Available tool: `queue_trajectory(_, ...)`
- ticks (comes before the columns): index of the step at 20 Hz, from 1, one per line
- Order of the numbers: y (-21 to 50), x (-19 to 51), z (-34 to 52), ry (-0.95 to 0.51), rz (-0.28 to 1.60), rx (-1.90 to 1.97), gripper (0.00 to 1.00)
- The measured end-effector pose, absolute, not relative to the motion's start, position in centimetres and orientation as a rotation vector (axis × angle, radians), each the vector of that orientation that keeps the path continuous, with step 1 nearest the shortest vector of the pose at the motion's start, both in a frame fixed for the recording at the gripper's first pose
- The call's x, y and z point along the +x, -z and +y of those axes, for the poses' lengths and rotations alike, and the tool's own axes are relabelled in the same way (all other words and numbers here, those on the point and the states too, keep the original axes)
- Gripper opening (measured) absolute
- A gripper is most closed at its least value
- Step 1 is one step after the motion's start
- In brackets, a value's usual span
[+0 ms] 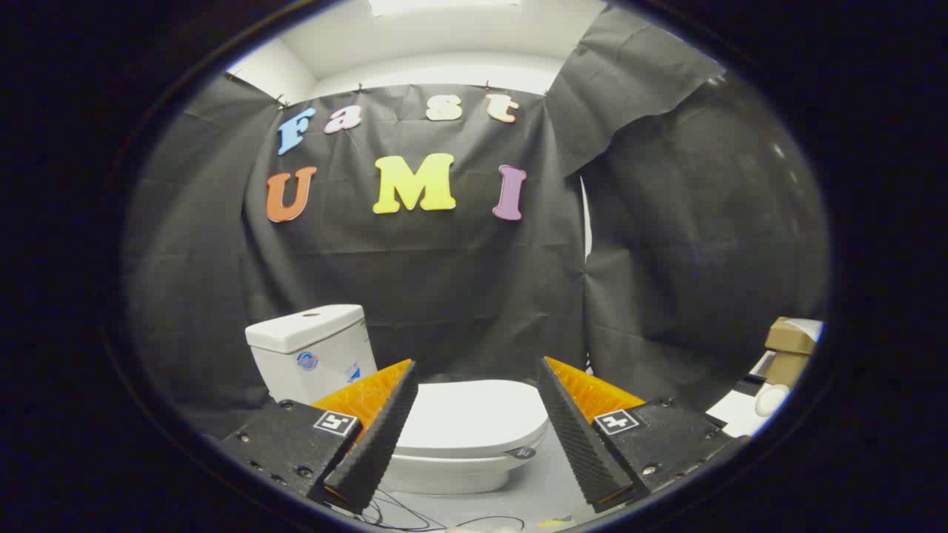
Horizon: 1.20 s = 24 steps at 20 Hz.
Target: Open the toilet lid.
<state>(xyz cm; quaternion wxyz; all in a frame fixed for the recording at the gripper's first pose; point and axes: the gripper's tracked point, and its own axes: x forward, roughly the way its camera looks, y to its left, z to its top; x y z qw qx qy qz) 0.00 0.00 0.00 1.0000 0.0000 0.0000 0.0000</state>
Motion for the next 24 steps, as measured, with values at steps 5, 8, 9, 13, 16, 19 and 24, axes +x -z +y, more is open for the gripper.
queue_trajectory(5,0.7,-0.1,0.7,-0.024,0.031,0.017,1.00)
queue_trajectory(8,0.7,-0.2,0.5,-0.018,0.031,0.025,1.00)
queue_trajectory(9,0.8,-0.1,0.5,-0.019,0.035,0.028,1.00)
queue_trajectory(13,1.0,0.0,0.2,-0.015,0.049,0.045,1.00)
queue_trajectory(16,1.3,0.3,0.1,-0.014,0.058,0.053,1.00)
queue_trajectory(19,1.6,0.9,0.2,-0.015,0.070,0.063,1.00)
queue_trajectory(24,1.5,3.6,0.9,-0.031,0.076,0.051,1.00)
